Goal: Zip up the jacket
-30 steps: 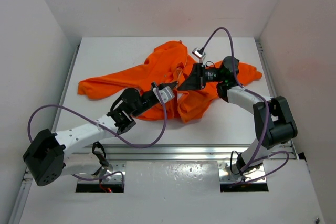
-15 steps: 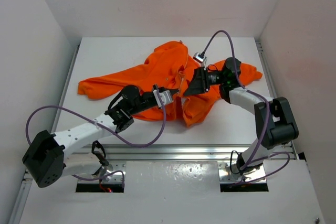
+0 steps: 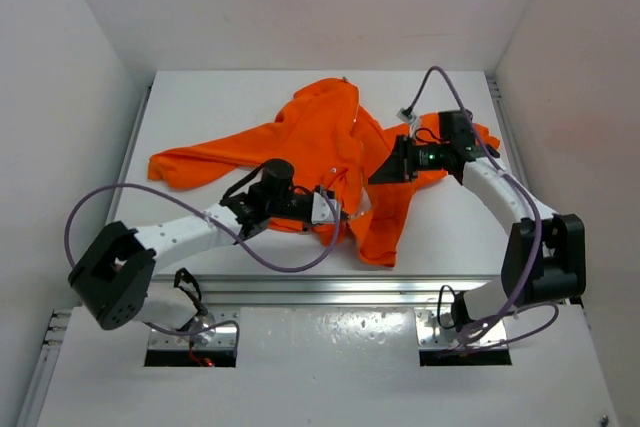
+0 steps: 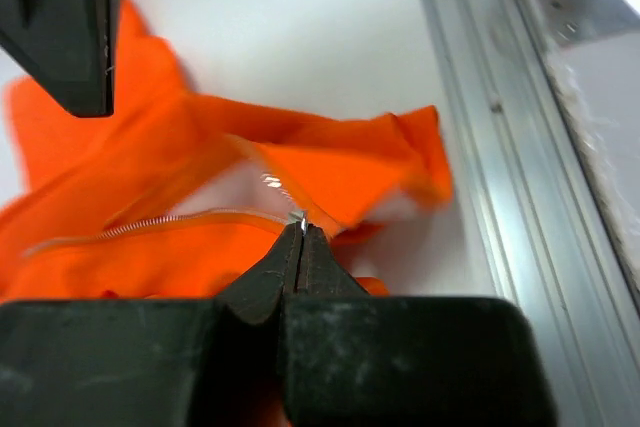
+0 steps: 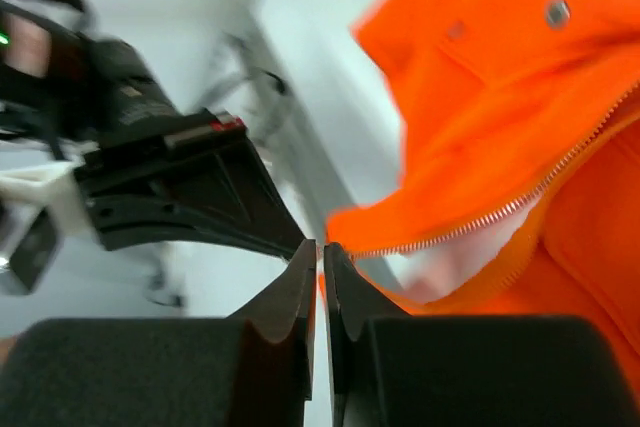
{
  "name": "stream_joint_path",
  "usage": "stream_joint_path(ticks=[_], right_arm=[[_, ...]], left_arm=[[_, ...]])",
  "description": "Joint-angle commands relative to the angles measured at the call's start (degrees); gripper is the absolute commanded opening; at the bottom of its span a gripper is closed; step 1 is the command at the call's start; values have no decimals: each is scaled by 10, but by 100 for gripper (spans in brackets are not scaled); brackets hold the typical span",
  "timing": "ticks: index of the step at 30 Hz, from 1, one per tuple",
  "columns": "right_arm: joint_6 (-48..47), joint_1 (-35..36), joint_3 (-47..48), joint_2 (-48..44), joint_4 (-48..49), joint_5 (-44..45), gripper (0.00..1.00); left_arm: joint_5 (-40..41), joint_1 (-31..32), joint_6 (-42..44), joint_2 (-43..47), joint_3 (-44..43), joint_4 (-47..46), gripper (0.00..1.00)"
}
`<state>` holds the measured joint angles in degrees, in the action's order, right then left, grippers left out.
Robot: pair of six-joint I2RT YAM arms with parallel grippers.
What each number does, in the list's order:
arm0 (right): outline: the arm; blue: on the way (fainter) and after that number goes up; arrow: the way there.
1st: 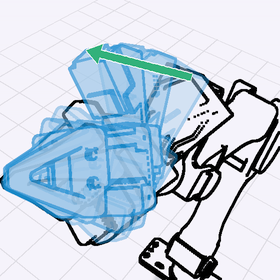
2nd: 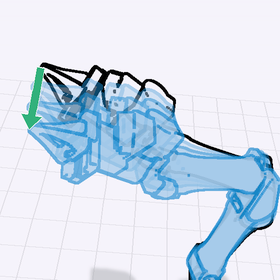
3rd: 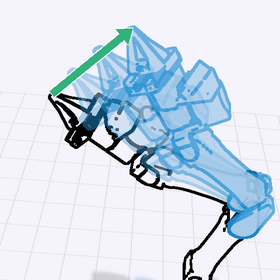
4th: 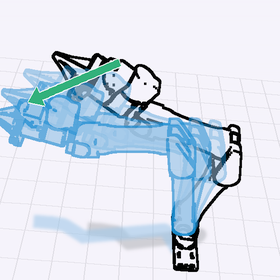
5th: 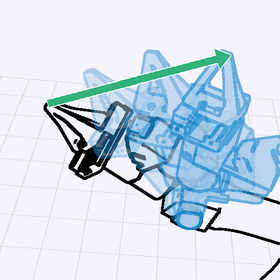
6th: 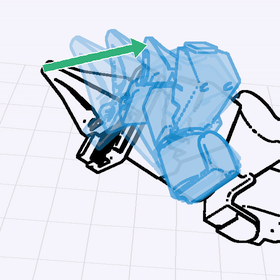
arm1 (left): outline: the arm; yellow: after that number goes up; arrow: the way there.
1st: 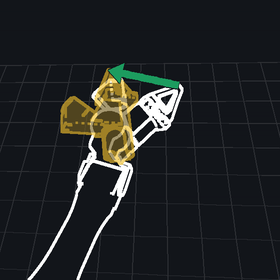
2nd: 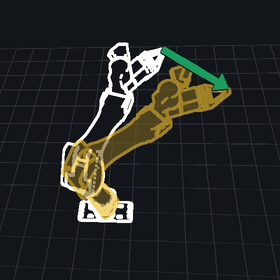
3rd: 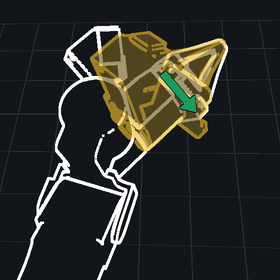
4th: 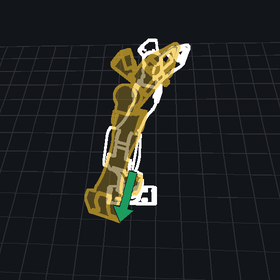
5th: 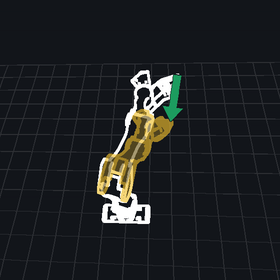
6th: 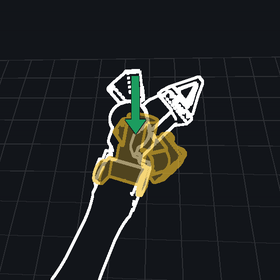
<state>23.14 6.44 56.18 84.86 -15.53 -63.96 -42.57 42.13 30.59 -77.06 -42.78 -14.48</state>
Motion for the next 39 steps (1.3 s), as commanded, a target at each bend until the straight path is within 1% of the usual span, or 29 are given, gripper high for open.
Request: stream_joint_path(ticks=[1, 2, 3, 5, 6, 8, 9, 12, 15, 18, 19, 21, 22, 28, 31, 33, 37, 39], right_arm=[[-225, 28, 25, -9, -274, 158, 5], [-224, 33, 22, -9, -283, 175, 4], [-223, 37, 17, -9, -283, 223, 4], [-227, 46, 10, -5, -301, 252, 2], [-227, 49, 3, -6, -308, 286, 2], [-252, 60, -5, 2, -341, 306, 0], [-263, 70, -19, 3, -363, 335, 0], [-273, 81, -39, 6, -383, 371, 0], [-262, 95, -46, 33, -379, 411, 0], [-244, 106, -22, 72, -352, 454, 0], [-208, 104, -9, 85, -341, 456, 0], [-194, 106, 15, 104, -333, 454, 0], [-169, 107, 33, 116, -317, 448, 0], [-108, 125, 79, 189, -300, 437, 0], [-87, 138, 102, 226, -303, 455, 0], [-77, 138, 119, 245, -304, 484, 0], [-58, 127, 159, 296, -311, 519, 0], [-53, 125, 186, 307, -314, 535, 0]], left_arm=[[-89, -10, 57, -30, -41, 64, 0], [-89, -10, 57, -45, -41, 64, 0], [-95, -15, 57, -52, -48, 64, 0], [-100, -15, 66, -67, -54, 71, 0], [-100, -15, 66, -73, -62, 71, 0], [-105, -15, 71, -92, -70, 71, 0], [-105, -15, 77, -97, -78, 71, 0], [-105, -20, 77, -111, -92, 71, 0], [-105, -21, 77, -111, -92, 71, 0], [-99, -21, 77, -111, -92, 71, 0], [-99, -26, 77, -111, -92, 65, 0], [-94, -26, 69, -111, -92, 65, 0], [-94, -26, 69, -111, -92, 56, 0], [-83, -31, 62, -116, -86, 45, 0], [-83, -31, 80, -122, -86, 53, 0], [-83, -37, 85, -122, -86, 64, 0], [-96, -43, 105, -134, -92, 86, 0], [-102, -43, 105, -134, -92, 91, 0]])
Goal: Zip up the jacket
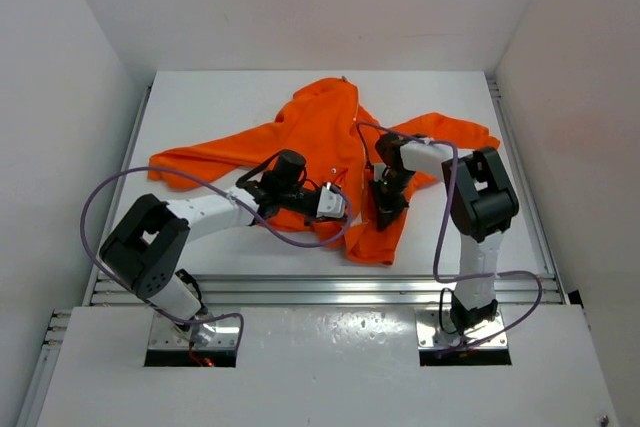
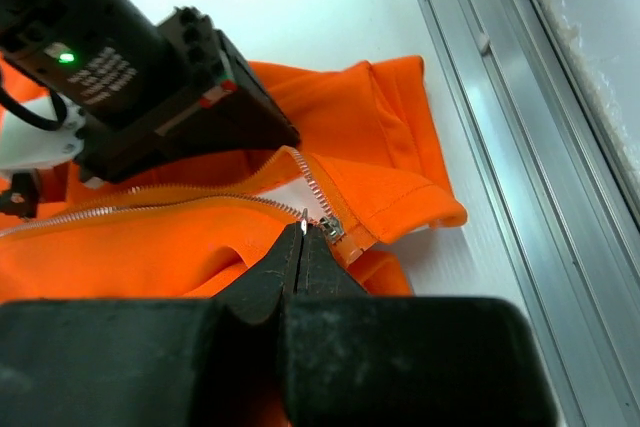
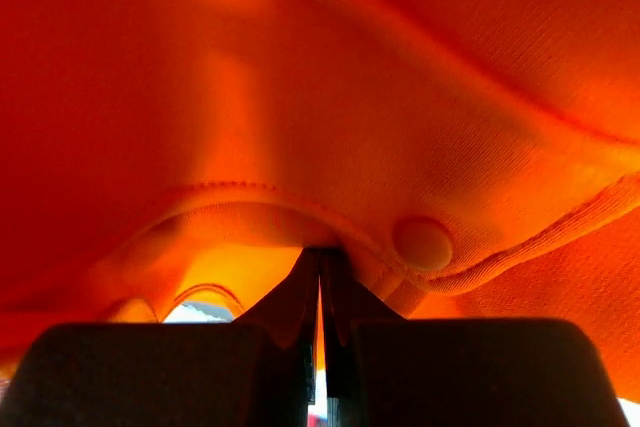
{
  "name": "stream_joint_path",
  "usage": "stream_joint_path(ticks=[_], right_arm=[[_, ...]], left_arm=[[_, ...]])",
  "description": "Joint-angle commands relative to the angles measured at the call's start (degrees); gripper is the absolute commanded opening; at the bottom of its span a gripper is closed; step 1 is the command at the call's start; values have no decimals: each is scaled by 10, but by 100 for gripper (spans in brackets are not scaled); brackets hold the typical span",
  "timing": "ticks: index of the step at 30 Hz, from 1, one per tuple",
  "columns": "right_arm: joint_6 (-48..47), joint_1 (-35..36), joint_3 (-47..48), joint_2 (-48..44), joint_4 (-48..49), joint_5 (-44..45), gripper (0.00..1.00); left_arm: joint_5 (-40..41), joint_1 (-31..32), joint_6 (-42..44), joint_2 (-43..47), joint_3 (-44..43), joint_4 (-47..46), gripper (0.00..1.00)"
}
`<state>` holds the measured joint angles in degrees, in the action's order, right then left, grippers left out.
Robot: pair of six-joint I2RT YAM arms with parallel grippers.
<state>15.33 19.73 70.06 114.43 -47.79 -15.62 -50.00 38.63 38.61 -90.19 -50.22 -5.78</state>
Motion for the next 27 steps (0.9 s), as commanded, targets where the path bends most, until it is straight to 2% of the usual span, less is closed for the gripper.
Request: stream_joint_path(ticks=[1, 8, 13, 15, 17, 18, 19, 22, 24, 25, 26, 27], right_arm=[[29, -13, 55, 27, 8, 53, 0], [37, -42, 164, 72, 23, 95, 0], [55, -82, 212, 63, 88, 84, 0], [71, -94, 200, 47, 161, 55, 0], [94, -122, 147, -4, 230, 31, 4], [114, -136, 110, -40, 297, -17, 7], [123, -142, 88, -60, 322, -35, 9], [157, -173, -59, -203, 415, -116, 24], [168, -178, -128, -277, 442, -164, 27], [176, -175, -193, -345, 444, -175, 31], [184, -169, -214, -345, 442, -189, 33], [188, -165, -230, -387, 426, -197, 33]], left_arm=[[-27, -8, 31, -2, -18, 4, 0], [-38, -8, 50, -22, -30, 4, 0], [-65, -3, 68, -68, -70, 28, 0], [-79, -3, 68, -84, -91, 28, 0], [-87, 3, 61, -110, -107, 33, 0], [-96, 3, 53, -118, -122, 33, 0], [-96, 3, 52, -125, -129, 33, 0], [-103, 3, 46, -144, -149, 33, 0], [-109, 3, 46, -150, -156, 33, 0], [-109, 3, 46, -150, -156, 33, 0], [-109, 3, 46, -150, -162, 33, 0], [-109, 3, 52, -150, -162, 33, 0]])
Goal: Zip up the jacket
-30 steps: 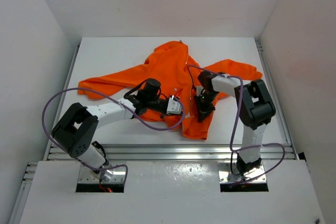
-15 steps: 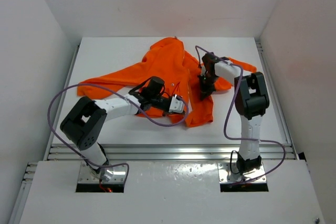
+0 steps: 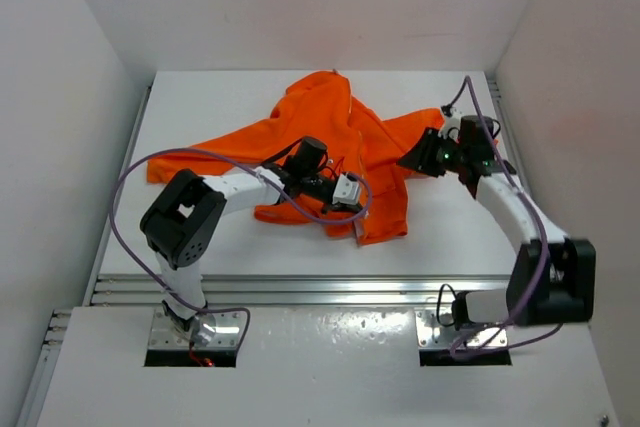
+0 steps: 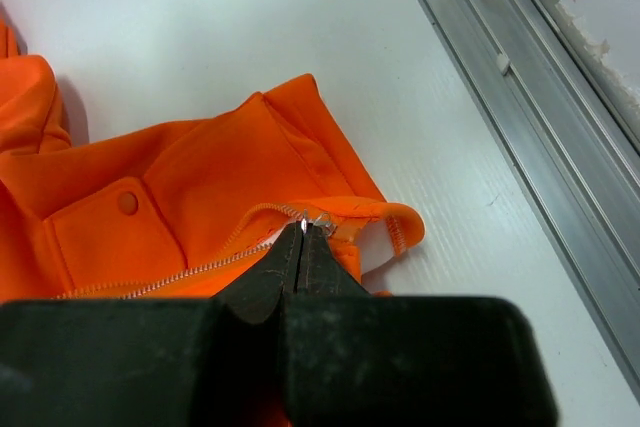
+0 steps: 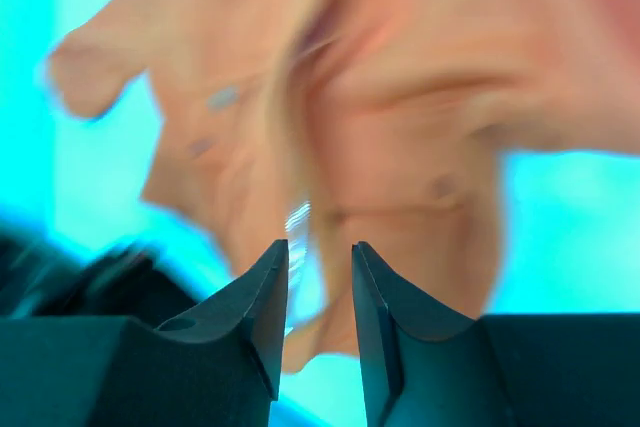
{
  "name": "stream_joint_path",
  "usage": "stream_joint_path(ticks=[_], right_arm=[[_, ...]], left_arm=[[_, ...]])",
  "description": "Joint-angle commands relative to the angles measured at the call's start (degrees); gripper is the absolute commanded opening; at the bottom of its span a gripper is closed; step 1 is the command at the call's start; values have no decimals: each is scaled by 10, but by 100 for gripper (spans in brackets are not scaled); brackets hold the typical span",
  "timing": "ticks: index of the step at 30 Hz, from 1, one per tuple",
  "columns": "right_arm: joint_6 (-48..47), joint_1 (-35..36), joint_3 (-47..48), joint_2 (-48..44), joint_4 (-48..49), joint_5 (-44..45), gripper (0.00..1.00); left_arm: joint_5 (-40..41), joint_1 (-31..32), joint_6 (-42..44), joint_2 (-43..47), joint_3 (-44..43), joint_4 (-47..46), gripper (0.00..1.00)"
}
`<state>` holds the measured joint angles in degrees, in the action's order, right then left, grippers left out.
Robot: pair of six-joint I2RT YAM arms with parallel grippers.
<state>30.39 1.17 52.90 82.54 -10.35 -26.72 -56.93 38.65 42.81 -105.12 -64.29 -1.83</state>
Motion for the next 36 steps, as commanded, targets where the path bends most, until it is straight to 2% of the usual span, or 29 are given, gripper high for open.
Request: stream_joint_path(ticks=[1, 2, 6, 7, 8, 9, 10, 15, 19, 22, 26, 30, 36], right_arm=[[31, 26, -74, -88, 43, -85, 33], [17, 57, -113, -138, 32, -84, 33], [-99, 152, -162, -211, 14, -8, 33], [-140, 164, -170, -222, 10, 61, 33], [-166, 174, -175, -224, 9, 89, 37], [-173, 181, -178, -220, 7, 131, 38], [-176, 177, -177, -213, 6, 138, 38], [-145, 112, -156, -151, 48, -11, 30], [-164, 108, -166, -130, 120, -88, 30], [-183, 100, -164, -108, 124, -146, 30], [-193, 94, -166, -93, 159, -248, 36], [-226, 93, -163, -85, 148, -281, 37], [-288, 93, -168, -84, 105, -299, 48]], left_arm=[[-40, -2, 11, 4, -22, 0, 0], [-40, -2, 17, 4, -22, 0, 0], [-35, -8, 31, 4, -34, 31, 0], [-35, -8, 31, 4, -34, 40, 0], [-40, -13, 31, 4, -34, 47, 0], [-40, -13, 31, 4, -34, 47, 0], [-46, -13, 31, 11, -34, 47, 0], [-46, -13, 31, 32, -17, 47, 0], [-46, -13, 18, 39, -12, 47, 0], [-46, -13, 13, 39, -17, 47, 0], [-51, -13, -7, 32, -36, 47, 0], [-56, -18, -19, 20, -46, 47, 0], [-62, -24, -19, 20, -51, 47, 0]])
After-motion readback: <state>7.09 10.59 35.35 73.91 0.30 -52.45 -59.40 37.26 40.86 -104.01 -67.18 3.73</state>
